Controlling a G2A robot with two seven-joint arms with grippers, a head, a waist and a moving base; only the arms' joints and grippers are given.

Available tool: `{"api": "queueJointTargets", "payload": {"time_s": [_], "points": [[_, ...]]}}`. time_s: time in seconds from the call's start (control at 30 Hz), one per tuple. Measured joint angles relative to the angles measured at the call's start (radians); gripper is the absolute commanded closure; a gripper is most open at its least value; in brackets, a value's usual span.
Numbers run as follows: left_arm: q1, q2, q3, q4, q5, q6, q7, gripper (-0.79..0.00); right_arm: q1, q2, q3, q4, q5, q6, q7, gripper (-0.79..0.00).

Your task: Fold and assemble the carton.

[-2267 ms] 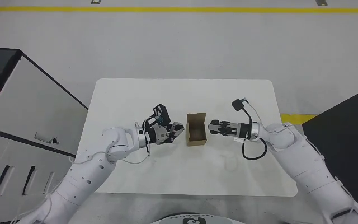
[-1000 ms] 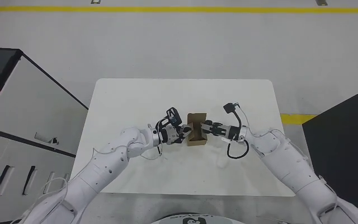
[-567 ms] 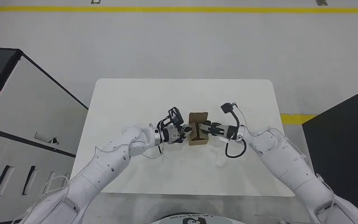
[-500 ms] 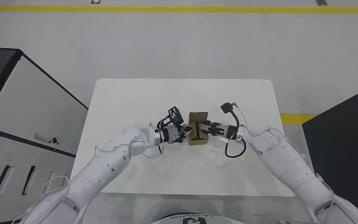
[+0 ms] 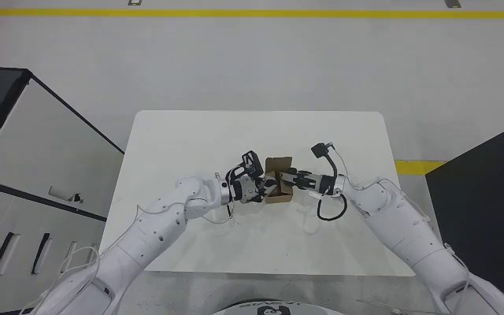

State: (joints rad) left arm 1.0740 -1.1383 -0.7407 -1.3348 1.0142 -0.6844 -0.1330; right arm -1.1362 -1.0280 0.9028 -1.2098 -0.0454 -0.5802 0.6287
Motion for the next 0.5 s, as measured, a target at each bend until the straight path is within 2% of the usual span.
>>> {"api": "queueJointTargets", "payload": {"time_s": [0.27, 0.5], "points": [[-0.019, -0.018, 0.021, 0.023, 0.006, 0.012, -0.010, 0.000, -0.001, -0.003, 0.005, -0.005, -0.012, 0.003, 0.012, 0.000], [-0.020, -0.021, 0.010, 0.030, 0.009, 0.003, -0.002, 0.000, 0.000, -0.005, 0.011, -0.017, -0.039, 0.012, 0.010, 0.000]]}}
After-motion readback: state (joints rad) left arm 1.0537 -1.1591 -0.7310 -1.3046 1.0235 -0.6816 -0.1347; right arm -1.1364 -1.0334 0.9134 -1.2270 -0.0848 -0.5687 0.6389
